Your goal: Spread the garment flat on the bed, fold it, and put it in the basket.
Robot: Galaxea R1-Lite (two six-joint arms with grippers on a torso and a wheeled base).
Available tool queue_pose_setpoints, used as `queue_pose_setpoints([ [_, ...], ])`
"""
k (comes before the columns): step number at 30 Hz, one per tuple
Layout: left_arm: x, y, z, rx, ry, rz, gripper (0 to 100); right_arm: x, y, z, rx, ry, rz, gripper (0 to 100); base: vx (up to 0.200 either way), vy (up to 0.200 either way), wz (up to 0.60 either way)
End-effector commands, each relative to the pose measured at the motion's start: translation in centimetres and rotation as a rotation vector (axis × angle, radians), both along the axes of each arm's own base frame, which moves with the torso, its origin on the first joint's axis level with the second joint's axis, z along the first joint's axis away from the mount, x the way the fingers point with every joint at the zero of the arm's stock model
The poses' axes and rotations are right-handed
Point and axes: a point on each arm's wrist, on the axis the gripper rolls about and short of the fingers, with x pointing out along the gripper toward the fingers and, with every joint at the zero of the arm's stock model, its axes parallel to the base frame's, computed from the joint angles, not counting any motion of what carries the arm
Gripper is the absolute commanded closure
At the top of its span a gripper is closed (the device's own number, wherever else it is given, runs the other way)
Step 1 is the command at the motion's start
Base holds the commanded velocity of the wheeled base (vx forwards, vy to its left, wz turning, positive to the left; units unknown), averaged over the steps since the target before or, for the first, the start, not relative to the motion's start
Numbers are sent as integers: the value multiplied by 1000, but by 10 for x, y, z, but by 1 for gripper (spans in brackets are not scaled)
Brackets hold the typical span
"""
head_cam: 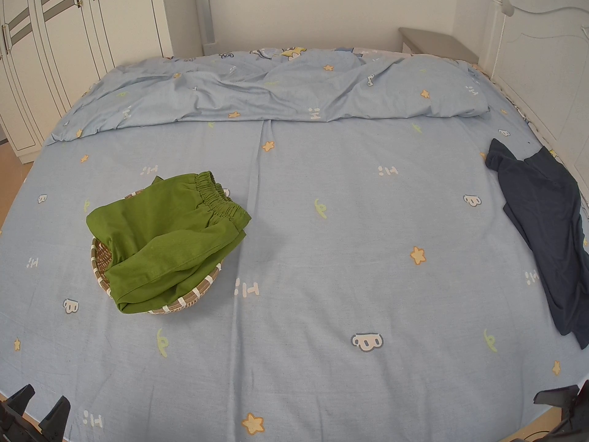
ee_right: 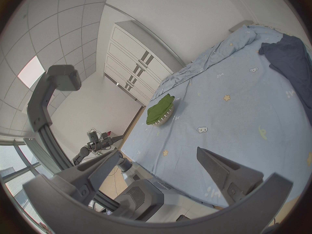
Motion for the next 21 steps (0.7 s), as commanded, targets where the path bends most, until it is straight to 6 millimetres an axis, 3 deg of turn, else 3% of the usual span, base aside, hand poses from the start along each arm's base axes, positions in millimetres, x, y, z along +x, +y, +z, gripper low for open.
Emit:
queue_pose_setpoints([
  [1, 5, 3, -35, 61, -140, 68, 0, -27, 0, -35, 3, -114, -52, 0, 0, 0, 0],
  [5, 15, 3, -41, 145, -258, 95, 0, -28, 0, -52, -28, -157, -144, 0, 0, 0, 0],
  [10, 10, 3, -43, 233, -330, 181, 0, -23, -8, -53, -153, -192, -525, 0, 0, 0, 0],
  [14, 9, 5, -43, 218, -326, 255, 0, -21, -13, -54, -317, -242, -742, 0, 0, 0, 0],
  [18, 9, 4, -43, 213, -326, 245, 0, -19, -15, -59, -359, -249, -801, 0, 0, 0, 0],
  [21, 10, 4, -43, 211, -324, 237, 0, -7, -19, -63, -392, -393, -999, 0, 0, 0, 0],
])
